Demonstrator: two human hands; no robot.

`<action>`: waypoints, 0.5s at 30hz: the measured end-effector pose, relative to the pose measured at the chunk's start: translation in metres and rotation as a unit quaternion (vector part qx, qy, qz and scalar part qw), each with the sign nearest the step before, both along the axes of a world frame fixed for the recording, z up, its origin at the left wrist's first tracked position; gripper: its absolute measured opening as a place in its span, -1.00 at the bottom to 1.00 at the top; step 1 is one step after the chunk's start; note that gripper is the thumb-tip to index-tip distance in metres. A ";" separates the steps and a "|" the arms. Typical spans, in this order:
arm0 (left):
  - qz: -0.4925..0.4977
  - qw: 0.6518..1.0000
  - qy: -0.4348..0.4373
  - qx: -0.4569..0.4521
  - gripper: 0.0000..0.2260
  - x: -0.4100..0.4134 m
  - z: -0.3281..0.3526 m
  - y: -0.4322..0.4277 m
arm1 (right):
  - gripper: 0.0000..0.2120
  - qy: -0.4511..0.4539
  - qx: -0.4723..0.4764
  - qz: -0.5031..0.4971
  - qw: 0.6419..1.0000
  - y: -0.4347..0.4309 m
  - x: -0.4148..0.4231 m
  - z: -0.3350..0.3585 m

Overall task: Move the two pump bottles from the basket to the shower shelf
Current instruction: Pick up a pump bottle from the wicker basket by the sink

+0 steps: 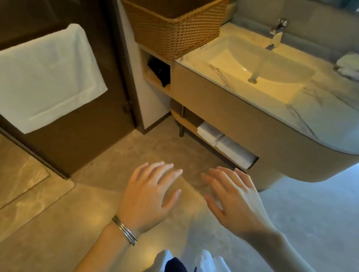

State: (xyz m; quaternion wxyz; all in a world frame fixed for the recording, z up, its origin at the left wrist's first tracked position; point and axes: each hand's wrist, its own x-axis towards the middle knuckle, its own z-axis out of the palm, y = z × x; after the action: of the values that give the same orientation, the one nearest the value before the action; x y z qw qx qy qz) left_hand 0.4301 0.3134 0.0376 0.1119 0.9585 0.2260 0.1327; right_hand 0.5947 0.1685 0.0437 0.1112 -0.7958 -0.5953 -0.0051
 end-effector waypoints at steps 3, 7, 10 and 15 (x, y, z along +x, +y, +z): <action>0.002 1.000 0.010 0.000 -0.59 -0.004 -0.002 0.029 | -0.61 0.008 0.007 0.000 1.000 0.029 -0.003 0.001; 0.004 1.000 0.023 0.001 -0.60 -0.003 -0.007 0.052 | -0.59 0.018 0.023 -0.002 1.000 0.059 0.000 -0.005; 0.005 1.000 0.014 -0.010 -0.61 0.004 -0.015 0.066 | -0.61 0.021 0.051 0.020 0.998 0.074 0.008 -0.012; 0.018 0.999 0.022 -0.015 -0.61 0.038 -0.028 0.090 | -0.60 0.027 0.013 0.056 0.998 0.101 0.051 -0.020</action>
State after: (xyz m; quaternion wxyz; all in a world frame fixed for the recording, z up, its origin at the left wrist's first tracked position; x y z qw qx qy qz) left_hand 0.4678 0.4035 0.0092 0.1194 0.9550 0.2480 0.1105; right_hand 0.6462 0.2698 0.0238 0.1374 -0.7598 -0.6353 0.0144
